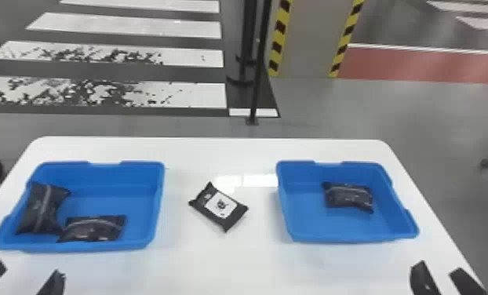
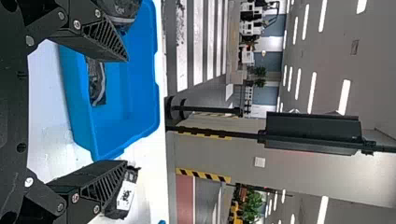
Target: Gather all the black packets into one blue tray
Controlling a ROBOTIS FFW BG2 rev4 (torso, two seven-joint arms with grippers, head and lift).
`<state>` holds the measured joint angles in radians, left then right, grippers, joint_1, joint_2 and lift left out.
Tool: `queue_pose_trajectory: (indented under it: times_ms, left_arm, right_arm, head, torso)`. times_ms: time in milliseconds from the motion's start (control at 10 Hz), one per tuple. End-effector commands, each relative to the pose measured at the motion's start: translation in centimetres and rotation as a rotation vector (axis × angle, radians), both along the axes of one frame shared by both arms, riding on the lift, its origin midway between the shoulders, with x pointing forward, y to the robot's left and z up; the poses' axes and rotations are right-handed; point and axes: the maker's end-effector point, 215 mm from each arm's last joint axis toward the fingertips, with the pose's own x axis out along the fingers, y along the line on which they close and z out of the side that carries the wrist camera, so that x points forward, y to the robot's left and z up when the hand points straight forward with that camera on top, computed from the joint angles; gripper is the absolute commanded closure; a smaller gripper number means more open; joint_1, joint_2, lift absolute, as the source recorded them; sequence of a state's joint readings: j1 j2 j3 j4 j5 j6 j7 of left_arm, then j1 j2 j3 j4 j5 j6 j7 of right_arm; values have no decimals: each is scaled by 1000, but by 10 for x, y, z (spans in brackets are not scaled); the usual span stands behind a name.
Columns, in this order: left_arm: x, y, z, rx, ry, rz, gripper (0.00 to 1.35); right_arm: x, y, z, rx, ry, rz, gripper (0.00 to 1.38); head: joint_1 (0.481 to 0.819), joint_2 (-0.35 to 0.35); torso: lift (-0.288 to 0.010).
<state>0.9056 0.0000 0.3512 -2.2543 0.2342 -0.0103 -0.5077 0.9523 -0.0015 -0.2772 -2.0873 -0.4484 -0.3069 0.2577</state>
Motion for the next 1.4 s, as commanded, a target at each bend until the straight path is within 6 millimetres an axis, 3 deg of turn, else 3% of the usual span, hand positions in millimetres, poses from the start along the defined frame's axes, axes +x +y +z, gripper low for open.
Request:
queue_pose_trajectory:
  times_ms: [0, 700, 1000, 1300]
  left_arm:
    - [0, 1, -1, 0, 3, 3, 268]
    - [7, 4, -2, 36, 5, 1, 268]
    - [32, 4, 0, 88, -17, -4, 268]
    - [65, -14, -24, 70, -6, -48, 268]
  right_arm:
    - [0, 0, 0, 2, 0, -1, 464]
    - [0, 1, -1, 12, 0, -2, 464]
    - [-1, 2, -3, 16, 2, -2, 464]
    - [0, 1, -3, 22, 0, -5, 464]
  head:
    - [695, -115]
    - [695, -110]
    - [695, -100]
    - [695, -104]
  torso:
    - [-110]
    - [-110]
    - [-110]
    - [-110]
